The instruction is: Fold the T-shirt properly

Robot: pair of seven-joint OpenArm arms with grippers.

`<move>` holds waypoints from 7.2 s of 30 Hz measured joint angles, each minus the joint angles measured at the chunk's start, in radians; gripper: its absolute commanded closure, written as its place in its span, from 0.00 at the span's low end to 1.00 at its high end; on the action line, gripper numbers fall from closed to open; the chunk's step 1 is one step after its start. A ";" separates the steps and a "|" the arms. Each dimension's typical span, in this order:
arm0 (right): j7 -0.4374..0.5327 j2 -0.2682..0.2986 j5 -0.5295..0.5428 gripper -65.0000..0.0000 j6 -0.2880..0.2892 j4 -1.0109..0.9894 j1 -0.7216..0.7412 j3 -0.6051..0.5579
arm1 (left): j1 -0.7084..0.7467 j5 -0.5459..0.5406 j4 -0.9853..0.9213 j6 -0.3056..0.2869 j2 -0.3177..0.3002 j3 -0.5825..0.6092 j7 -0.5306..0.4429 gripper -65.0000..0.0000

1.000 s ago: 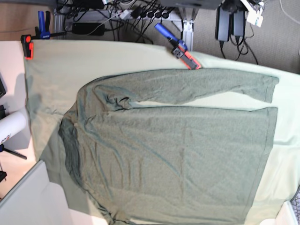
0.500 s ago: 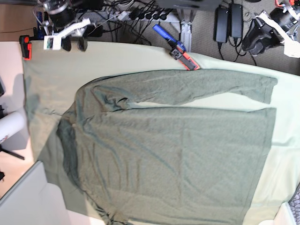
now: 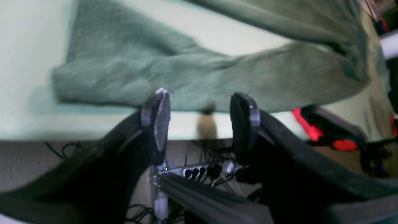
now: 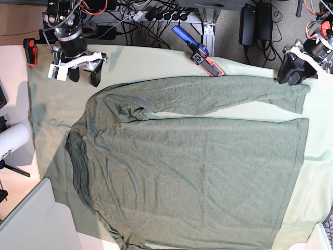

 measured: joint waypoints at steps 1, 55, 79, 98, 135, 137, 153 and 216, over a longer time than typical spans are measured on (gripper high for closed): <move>-0.005 -0.008 0.006 0.39 0.000 -0.017 0.015 0.000 | -0.008 -0.004 -0.013 0.000 0.000 -0.010 0.000 0.47; -0.005 -0.037 -0.021 0.39 0.001 -0.092 0.116 0.000 | -0.151 0.092 -0.125 0.123 0.034 -0.079 -0.074 0.47; -0.038 -0.179 0.028 0.39 0.000 -0.132 0.216 0.000 | -0.148 0.152 -0.129 -0.045 0.053 -0.038 -0.039 1.00; -0.008 -0.217 0.030 0.80 0.009 -0.241 0.321 -0.023 | -0.146 0.146 -0.129 -0.045 0.050 -0.042 -0.039 1.00; -0.198 -0.103 0.132 1.00 0.137 -0.103 0.391 0.119 | -0.208 -0.073 0.036 -0.101 0.035 -0.162 0.084 1.00; -0.200 -0.104 0.108 1.00 0.138 -0.103 0.418 0.119 | -0.232 -0.069 0.036 -0.101 0.017 -0.162 0.084 1.00; -0.186 -0.104 0.021 1.00 0.140 -0.177 0.591 0.092 | -0.467 0.024 -0.170 -0.106 -0.076 -0.142 0.042 1.00; -0.192 -0.104 -0.085 0.46 0.141 -0.432 0.690 0.121 | -0.497 -0.289 -0.529 -0.106 -0.103 -0.233 0.177 0.33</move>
